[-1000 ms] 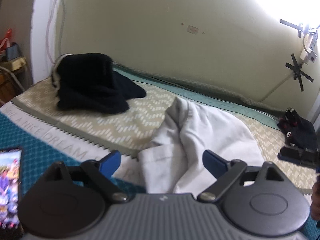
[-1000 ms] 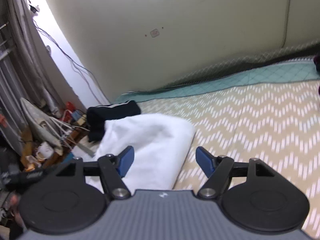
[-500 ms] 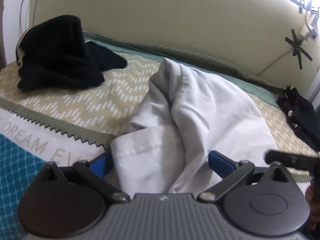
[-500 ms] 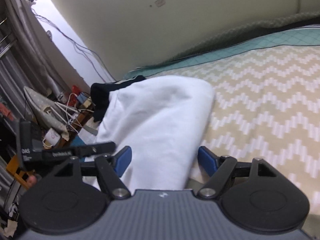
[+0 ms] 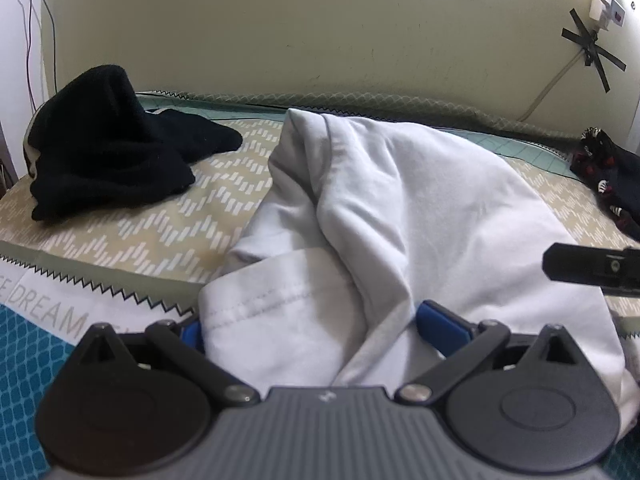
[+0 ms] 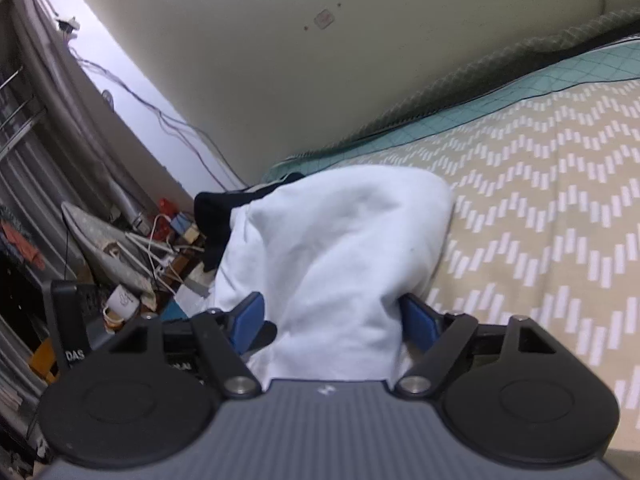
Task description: Fold small clothes
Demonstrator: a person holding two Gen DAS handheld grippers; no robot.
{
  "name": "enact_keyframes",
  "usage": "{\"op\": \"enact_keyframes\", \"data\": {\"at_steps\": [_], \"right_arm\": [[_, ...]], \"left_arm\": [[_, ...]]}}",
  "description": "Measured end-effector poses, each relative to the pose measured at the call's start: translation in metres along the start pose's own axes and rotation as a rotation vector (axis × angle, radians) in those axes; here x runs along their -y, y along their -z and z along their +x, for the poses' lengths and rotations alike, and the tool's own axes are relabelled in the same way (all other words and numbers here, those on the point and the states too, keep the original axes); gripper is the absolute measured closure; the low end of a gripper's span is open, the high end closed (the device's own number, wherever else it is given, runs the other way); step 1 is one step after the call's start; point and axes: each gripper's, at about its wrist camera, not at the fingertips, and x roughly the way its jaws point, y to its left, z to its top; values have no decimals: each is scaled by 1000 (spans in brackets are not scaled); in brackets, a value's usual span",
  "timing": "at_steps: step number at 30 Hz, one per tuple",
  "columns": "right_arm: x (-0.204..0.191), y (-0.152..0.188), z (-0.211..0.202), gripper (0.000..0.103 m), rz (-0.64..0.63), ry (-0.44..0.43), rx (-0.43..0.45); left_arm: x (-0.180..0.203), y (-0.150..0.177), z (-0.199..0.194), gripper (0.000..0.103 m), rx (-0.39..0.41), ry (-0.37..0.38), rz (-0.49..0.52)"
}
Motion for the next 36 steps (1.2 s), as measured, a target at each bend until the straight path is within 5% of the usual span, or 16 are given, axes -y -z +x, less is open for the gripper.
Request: {"op": "enact_keyframes", "data": {"at_steps": [29,36], "right_arm": [[-5,15,-18,17,-74,-2,-6],[-5,15,-20,17,-92,-16,-37]], "left_arm": [[0,3,-4,0,1,4,8],[-13,-11,-4,0,-75,83,-21]]}}
